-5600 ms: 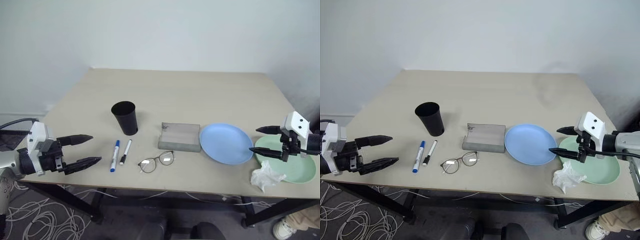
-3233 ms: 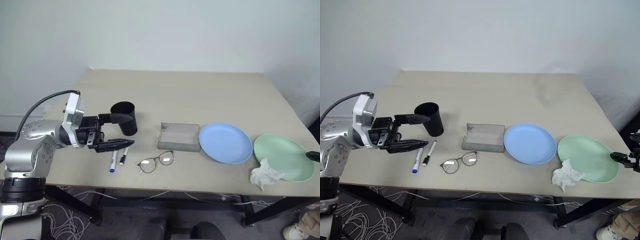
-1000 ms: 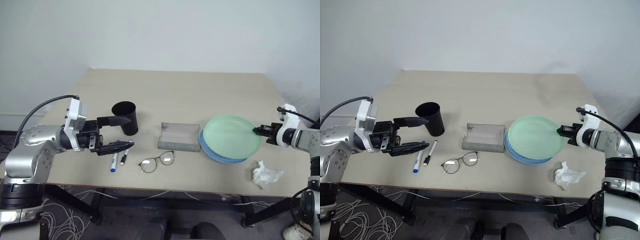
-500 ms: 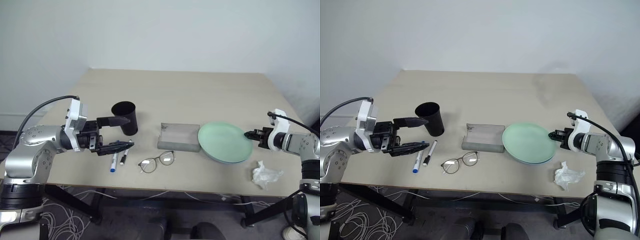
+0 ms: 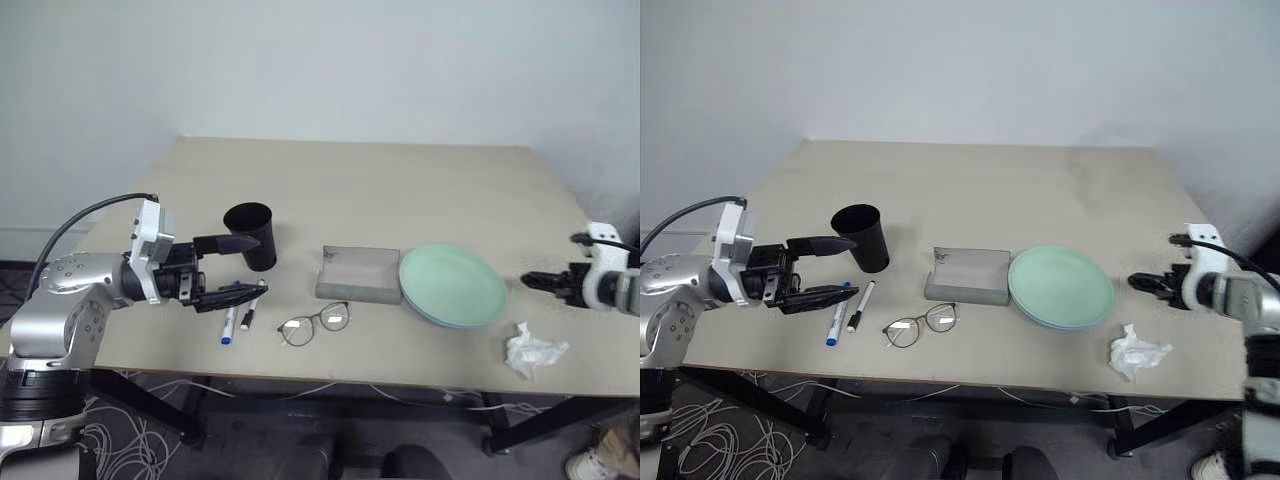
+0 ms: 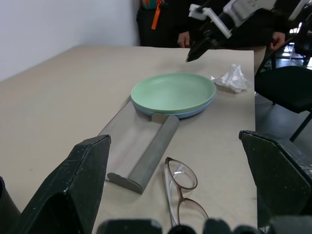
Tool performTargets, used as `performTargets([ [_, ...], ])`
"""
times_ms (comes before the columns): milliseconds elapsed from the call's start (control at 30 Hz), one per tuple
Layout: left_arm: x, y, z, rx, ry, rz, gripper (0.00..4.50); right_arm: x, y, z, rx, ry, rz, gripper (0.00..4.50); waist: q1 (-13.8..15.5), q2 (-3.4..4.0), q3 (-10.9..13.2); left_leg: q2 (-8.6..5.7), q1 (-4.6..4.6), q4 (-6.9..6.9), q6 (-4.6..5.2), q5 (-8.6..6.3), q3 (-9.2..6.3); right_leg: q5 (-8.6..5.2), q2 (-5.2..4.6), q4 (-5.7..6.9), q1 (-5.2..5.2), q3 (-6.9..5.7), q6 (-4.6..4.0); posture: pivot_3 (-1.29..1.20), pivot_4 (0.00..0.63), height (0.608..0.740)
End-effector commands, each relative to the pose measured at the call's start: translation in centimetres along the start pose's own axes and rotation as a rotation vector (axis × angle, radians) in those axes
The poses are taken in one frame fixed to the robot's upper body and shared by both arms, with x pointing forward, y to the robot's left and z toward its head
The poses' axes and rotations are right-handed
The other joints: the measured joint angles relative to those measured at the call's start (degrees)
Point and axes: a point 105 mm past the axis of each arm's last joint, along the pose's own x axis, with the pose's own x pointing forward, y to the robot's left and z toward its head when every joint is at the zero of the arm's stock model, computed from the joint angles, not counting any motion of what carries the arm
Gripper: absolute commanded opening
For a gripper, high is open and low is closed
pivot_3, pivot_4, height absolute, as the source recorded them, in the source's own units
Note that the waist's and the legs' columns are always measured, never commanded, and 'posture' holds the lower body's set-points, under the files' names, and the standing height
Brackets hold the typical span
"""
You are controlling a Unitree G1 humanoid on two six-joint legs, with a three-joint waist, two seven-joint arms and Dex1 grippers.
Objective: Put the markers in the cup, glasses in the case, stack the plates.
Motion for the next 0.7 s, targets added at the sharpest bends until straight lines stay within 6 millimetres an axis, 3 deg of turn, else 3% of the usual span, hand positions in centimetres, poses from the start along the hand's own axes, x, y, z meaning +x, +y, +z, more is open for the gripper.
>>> performTargets([
  [33, -0.4, 0.1, 1.1, 0.054, -0.014, 0.009, 4.50, -1.9, 2.9, 0.1, -0.176, 0.006, 0.189, 3.74, -0.05, 0.00, 0.00, 0.01, 0.00, -0.01, 0.03, -0.02, 0.00, -0.01, 0.00, -0.02, 0.01, 0.00, 0.03, 0.00, 0.000, 0.709],
  [200, -0.3, 0.1, 1.0, 0.051, -0.012, 0.005, 4.50, -3.5, 3.8, -0.4, -0.205, 0.016, 0.272, 3.74, -0.82, 0.00, 0.01, 0.02, 0.01, 0.03, 0.08, -0.06, 0.03, -0.15, -0.01, -0.04, 0.02, 0.09, 0.29, 0.00, 0.000, 0.709],
  [333, -0.2, 0.2, 0.8, 0.050, -0.010, 0.001, 4.50, -3.9, 5.9, -1.3, -0.296, 0.043, 0.371, 3.74, -0.73, -0.04, 0.03, 0.02, 0.01, 0.02, 0.09, -0.07, 0.02, -0.15, -0.05, -0.07, 0.03, 0.08, 0.35, 0.00, 0.000, 0.709],
  [700, -0.3, 0.0, 0.7, 0.048, -0.008, 0.008, 4.50, -2.5, 7.1, -4.6, -0.539, 0.189, 0.384, 3.74, -0.02, -0.04, 0.01, 0.02, -0.11, -0.14, 0.25, -0.19, 0.05, 0.05, -0.05, -0.63, 0.04, 0.08, 0.15, 0.00, 0.000, 0.709],
])
